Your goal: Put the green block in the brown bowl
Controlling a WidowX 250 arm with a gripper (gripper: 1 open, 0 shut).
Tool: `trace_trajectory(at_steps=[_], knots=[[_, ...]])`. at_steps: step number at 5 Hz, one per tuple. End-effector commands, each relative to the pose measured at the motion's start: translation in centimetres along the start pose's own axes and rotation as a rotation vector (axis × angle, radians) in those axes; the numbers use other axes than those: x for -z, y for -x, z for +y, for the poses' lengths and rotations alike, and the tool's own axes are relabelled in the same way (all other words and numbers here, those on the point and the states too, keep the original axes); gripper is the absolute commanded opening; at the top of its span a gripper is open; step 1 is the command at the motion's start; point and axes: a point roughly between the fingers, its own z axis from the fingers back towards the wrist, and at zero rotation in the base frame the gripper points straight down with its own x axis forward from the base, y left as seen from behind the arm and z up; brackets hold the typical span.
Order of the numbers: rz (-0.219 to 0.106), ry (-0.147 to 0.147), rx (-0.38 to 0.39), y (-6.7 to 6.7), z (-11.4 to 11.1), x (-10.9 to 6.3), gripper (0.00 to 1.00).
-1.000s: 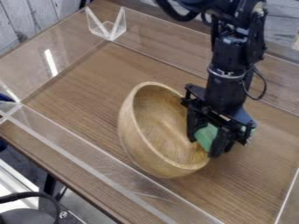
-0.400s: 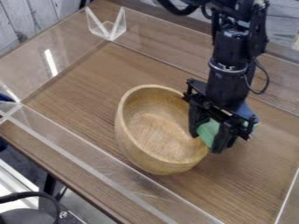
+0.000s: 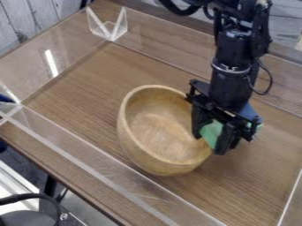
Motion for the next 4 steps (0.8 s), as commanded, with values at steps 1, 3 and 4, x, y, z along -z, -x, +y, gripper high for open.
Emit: trace_trajectory(at_steps=[1, 3, 4], knots=[[-0.098, -0.012, 0.006, -0.9, 0.3, -2.6, 0.00], [-0.116, -0.025, -0.041, -0.2, 1.8, -3.8, 0.00], [-0.120, -0.030, -0.079, 0.4, 3.3, -4.2, 0.00]])
